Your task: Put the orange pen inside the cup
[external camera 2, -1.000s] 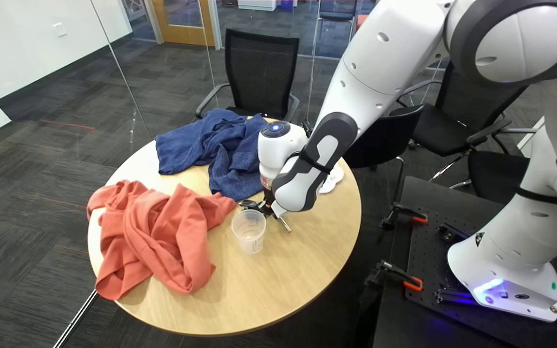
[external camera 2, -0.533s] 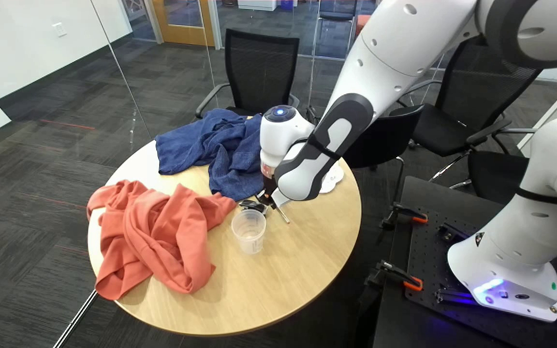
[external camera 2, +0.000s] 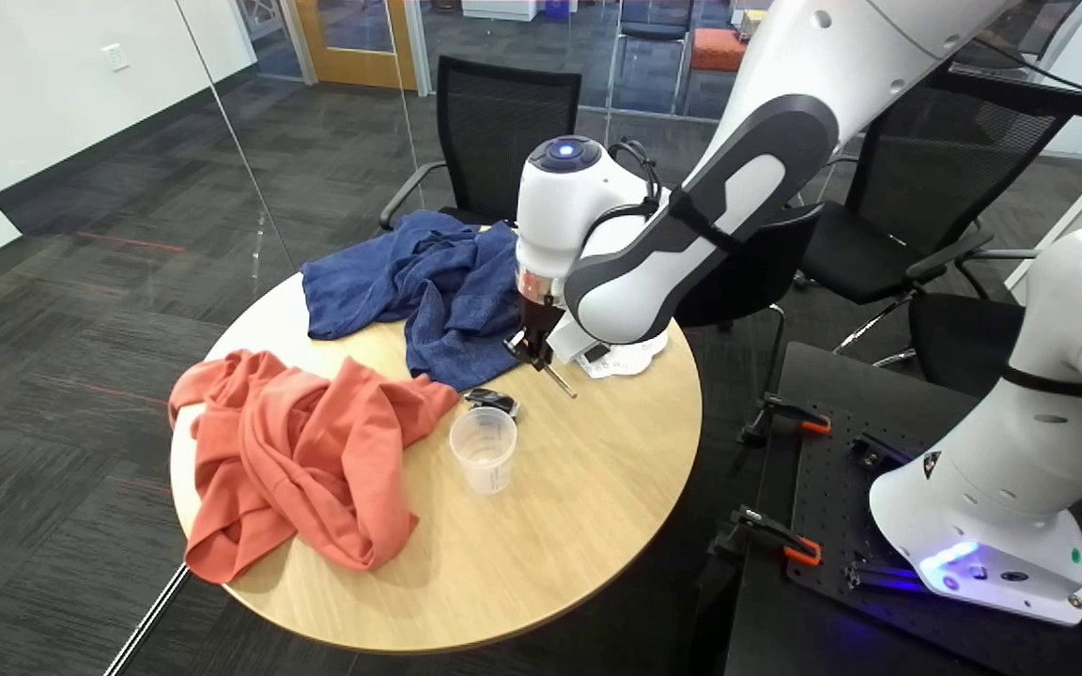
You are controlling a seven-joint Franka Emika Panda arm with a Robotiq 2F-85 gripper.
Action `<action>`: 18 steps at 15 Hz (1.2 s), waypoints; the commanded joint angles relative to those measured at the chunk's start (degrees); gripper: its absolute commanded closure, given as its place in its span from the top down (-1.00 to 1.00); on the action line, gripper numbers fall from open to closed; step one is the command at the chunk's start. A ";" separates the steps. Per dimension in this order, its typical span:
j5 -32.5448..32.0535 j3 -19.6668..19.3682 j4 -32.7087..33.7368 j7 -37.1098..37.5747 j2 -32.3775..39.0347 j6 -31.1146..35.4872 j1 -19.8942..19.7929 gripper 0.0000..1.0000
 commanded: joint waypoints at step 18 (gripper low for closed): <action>-8.41 11.31 -3.95 0.89 -17.39 -13.99 -7.26 -0.93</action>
